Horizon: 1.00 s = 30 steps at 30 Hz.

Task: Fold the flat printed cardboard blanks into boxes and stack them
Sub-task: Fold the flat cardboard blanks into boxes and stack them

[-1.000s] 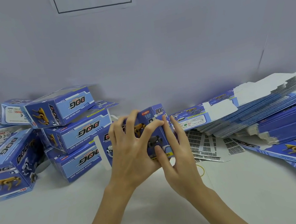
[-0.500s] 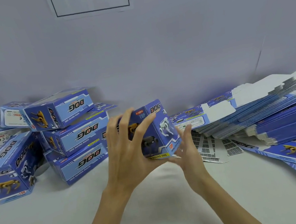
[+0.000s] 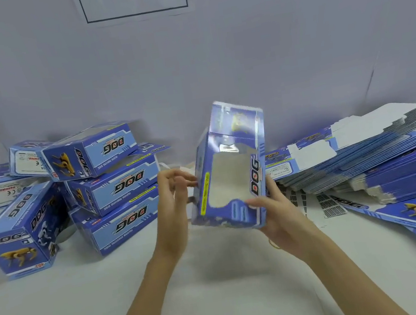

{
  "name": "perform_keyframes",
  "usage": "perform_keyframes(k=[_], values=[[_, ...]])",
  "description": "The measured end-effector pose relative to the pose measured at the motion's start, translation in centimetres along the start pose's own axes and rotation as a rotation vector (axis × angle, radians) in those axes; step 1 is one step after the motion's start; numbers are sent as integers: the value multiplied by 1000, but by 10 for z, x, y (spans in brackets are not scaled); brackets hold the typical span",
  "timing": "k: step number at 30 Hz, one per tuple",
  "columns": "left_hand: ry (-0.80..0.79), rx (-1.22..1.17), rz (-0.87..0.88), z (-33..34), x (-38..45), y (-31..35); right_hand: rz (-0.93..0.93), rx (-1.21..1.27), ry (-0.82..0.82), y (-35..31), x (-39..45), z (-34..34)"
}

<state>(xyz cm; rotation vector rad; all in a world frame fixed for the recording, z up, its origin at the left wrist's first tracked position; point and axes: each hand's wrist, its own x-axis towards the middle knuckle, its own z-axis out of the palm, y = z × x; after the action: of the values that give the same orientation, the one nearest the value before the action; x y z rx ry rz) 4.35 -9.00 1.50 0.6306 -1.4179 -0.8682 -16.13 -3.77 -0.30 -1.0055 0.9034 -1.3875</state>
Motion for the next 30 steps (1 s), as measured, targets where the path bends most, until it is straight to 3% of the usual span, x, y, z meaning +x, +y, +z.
perform_keyframes(k=[3, 7, 9, 12, 15, 24, 30], values=[[-30, 23, -215, -6, 8, -8, -29, -229, -55, 3, -4, -7], [-72, -10, -244, -9, 9, -6, -52, -494, -222, 2, -7, -5], [-86, 14, -207, -9, 7, -4, -134, -523, -127, 2, -9, 6], [-167, 67, -124, -4, 2, 0, -417, -499, 81, 5, -9, 25], [-232, 23, -147, 4, -2, 4, -572, -450, 173, 5, -12, 36], [-186, -44, -146, 14, -9, 7, -637, -638, 233, 6, -11, 30], [-221, -72, -102, 18, -12, 17, -715, -604, 312, 7, -15, 35]])
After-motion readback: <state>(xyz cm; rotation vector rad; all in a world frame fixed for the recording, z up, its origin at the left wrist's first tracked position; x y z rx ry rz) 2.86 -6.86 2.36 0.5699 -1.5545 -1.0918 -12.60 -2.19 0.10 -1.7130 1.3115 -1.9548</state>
